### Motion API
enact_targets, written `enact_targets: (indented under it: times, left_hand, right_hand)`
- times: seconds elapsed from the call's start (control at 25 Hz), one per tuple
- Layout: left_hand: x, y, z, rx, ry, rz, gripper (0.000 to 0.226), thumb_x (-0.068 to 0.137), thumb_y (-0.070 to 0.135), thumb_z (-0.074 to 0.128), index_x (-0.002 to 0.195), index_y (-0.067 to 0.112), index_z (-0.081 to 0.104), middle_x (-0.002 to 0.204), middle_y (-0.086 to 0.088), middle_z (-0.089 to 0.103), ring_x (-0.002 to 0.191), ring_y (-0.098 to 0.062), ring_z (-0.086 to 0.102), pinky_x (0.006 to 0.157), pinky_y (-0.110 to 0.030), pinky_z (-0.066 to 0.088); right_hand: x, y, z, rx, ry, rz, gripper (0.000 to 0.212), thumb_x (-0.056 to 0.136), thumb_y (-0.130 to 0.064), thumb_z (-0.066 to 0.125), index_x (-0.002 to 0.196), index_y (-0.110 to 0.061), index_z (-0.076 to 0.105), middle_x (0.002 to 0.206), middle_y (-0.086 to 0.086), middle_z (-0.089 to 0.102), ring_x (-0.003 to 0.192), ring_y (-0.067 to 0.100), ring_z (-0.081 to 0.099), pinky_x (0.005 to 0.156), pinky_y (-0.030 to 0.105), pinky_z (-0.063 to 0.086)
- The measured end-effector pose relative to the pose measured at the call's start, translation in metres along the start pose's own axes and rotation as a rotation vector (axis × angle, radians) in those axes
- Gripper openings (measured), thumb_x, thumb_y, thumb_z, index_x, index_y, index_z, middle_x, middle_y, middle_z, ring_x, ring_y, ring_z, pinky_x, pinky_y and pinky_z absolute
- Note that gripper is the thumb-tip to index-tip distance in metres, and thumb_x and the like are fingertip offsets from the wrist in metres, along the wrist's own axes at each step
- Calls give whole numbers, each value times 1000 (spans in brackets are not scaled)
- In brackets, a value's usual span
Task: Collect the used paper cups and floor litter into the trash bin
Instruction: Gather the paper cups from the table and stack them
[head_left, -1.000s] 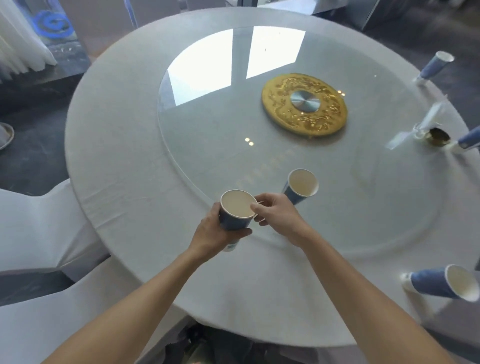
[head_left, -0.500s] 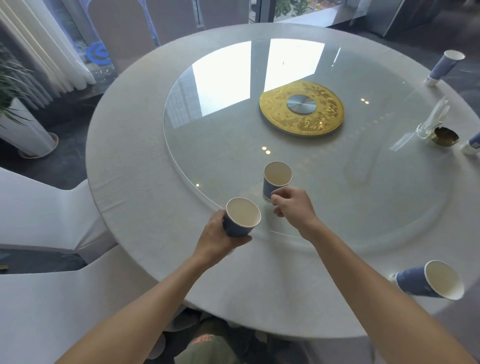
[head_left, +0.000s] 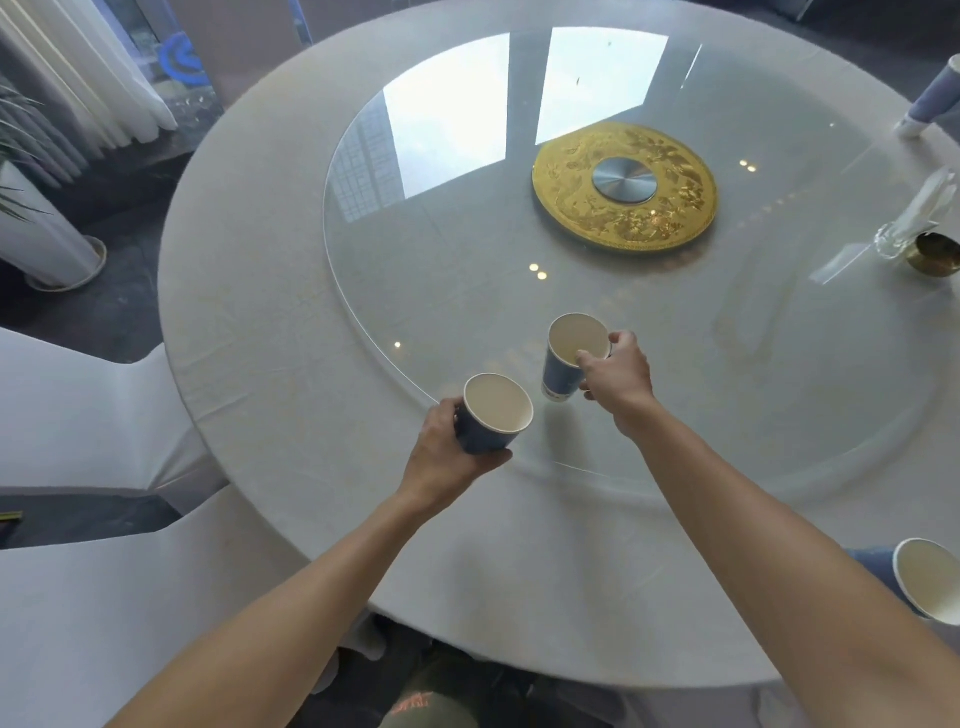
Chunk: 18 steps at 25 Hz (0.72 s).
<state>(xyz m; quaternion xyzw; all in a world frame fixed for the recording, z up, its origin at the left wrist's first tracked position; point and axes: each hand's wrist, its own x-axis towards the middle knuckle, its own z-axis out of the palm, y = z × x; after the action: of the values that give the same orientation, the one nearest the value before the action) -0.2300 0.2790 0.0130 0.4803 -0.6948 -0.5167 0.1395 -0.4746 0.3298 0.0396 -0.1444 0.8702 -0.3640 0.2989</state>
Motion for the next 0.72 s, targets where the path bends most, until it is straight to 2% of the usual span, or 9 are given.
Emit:
enact_targets:
  times: [0.16, 0.28, 0.36, 0.44, 0.52, 0.6, 0.72]
  left_hand:
    - [16, -6, 0, -18, -38, -11, 75, 62, 38, 94, 125, 31, 55, 121, 11, 61, 110, -6, 62, 82, -23, 52]
    - [26, -7, 3, -17, -71, -18, 76, 59, 43, 92, 125, 35, 55, 120, 13, 64, 110, -8, 64, 87, -30, 57]
    - [31, -5, 3, 0, -99, -22, 78, 58, 45, 91, 126, 37, 55, 119, 13, 65, 108, -9, 65, 87, -32, 57]
    - [36, -3, 3, 15, -129, -31, 78, 57, 47, 91, 126, 38, 55, 118, 13, 66, 108, -10, 65, 86, -33, 58]
    - [38, -1, 4, 34, -145, -30, 79, 57, 47, 90, 126, 37, 55, 117, 12, 67, 107, -11, 66, 87, -35, 58]
    - [41, 2, 6, 73, -172, -10, 79, 58, 43, 89, 129, 33, 54, 119, 10, 65, 109, -13, 64, 88, -37, 58]
    - [46, 10, 14, 169, -215, 39, 78, 59, 37, 85, 130, 28, 54, 122, 7, 62, 112, -17, 62, 90, -40, 59]
  right_hand:
    - [9, -6, 3, -28, 55, -7, 43, 84, -20, 59, 124, -25, 46, 125, 11, 57, 97, 37, 71, 85, 53, 62]
    - [10, -6, 0, -51, 87, 1, 44, 85, -7, 53, 125, -23, 50, 118, 8, 57, 92, 38, 73, 82, 52, 63]
    - [9, -3, -3, -51, 70, 30, 36, 89, 0, 49, 119, -18, 54, 111, 8, 61, 81, 34, 74, 79, 51, 64]
    - [7, 1, -5, -53, 63, 32, 29, 90, 3, 46, 109, -17, 56, 107, 11, 64, 67, 30, 70, 76, 49, 65]
    - [5, 4, -9, -32, 82, 16, 28, 91, 2, 46, 107, -17, 58, 106, 14, 67, 61, 27, 66, 72, 47, 65]
    - [5, 6, -18, 41, 147, 15, 27, 93, 0, 46, 110, -15, 62, 106, 15, 69, 62, 25, 65, 62, 40, 62]
    - [-4, 3, -45, 231, 283, -17, 31, 94, -3, 49, 118, -11, 67, 100, 13, 72, 59, 19, 62, 47, 27, 51]
